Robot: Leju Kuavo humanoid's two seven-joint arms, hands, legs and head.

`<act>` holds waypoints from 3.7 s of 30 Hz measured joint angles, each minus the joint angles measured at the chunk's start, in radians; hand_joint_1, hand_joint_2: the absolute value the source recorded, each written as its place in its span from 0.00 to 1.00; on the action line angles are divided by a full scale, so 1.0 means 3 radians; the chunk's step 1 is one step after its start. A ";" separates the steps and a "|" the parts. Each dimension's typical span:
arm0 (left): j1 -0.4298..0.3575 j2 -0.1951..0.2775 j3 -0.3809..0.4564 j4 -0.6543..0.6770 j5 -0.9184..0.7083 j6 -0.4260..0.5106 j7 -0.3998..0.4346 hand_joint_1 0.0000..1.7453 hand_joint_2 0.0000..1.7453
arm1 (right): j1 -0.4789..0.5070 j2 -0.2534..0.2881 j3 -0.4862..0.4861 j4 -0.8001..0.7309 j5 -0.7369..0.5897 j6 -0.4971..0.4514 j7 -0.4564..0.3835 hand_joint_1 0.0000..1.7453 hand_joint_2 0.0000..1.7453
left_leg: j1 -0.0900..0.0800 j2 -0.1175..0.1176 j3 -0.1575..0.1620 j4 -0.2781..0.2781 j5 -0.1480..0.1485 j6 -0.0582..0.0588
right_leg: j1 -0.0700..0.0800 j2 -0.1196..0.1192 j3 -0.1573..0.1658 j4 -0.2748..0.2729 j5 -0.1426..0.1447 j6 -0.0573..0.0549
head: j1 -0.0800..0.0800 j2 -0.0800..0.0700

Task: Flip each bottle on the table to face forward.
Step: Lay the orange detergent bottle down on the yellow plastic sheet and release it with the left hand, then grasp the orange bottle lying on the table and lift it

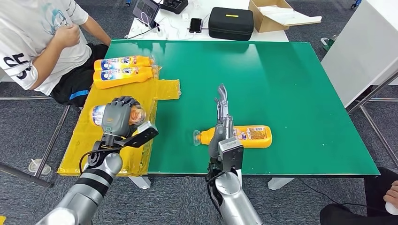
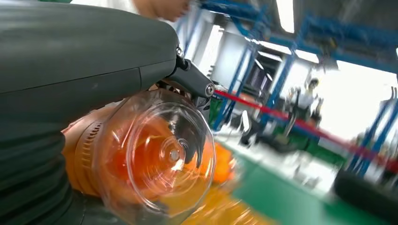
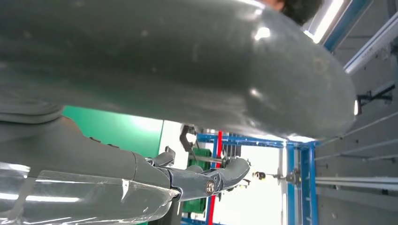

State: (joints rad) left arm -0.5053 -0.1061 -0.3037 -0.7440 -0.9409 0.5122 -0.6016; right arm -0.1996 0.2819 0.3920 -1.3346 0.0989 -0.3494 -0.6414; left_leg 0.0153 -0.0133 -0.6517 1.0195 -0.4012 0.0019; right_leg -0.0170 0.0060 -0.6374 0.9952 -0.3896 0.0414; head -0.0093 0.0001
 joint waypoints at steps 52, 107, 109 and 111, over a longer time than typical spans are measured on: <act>-0.0504 0.0395 -0.0377 0.1198 -0.0048 -0.2251 -0.0041 0.00 0.00 | -0.0171 0.0020 0.0028 0.0593 -0.0029 0.0406 0.0110 0.00 0.00 | 0.0000 -0.0002 0.0016 -0.0001 0.0000 0.0000 | 0.0000 -0.0002 0.0019 0.0001 -0.0001 -0.0001 | -0.0001 0.0000; 0.0959 -0.0127 0.0966 -0.1539 0.2710 -0.0700 -0.0334 0.00 1.00 | -0.0669 -0.1855 -0.0006 0.0700 0.1781 0.1730 0.1802 0.00 1.00 | -0.0004 -0.0001 0.0008 0.0001 -0.0003 0.0003 | -0.0003 -0.0001 0.0012 -0.0002 0.0001 0.0002 | -0.0002 0.0000; 0.0937 -0.0137 0.0962 -0.1507 0.2712 -0.0718 -0.0334 0.00 1.00 | -0.0710 -0.1894 0.0039 0.0771 0.1745 0.1858 0.1761 0.00 1.00 | -0.0004 -0.0001 0.0008 0.0001 -0.0003 0.0003 | -0.0003 -0.0001 0.0012 -0.0002 0.0001 0.0002 | -0.0002 0.0000; 0.0908 -0.0146 0.0953 -0.1464 0.2714 -0.0733 -0.0334 0.00 1.00 | -0.0768 -0.1927 0.0100 0.0863 0.1711 0.1973 0.1722 0.00 1.00 | -0.0004 -0.0001 0.0009 0.0001 -0.0002 0.0003 | -0.0003 -0.0001 0.0012 -0.0002 0.0001 0.0002 | -0.0001 0.0000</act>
State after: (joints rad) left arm -0.2329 -0.1498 -0.0176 -1.1832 -0.1266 0.2922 -0.7019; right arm -0.4300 -0.2963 0.4219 -1.0758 0.6123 0.2426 -0.1249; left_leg 0.0141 -0.0136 -0.6490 1.0198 -0.4019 0.0029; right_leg -0.0178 0.0057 -0.6338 0.9947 -0.3893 0.0419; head -0.0097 0.0000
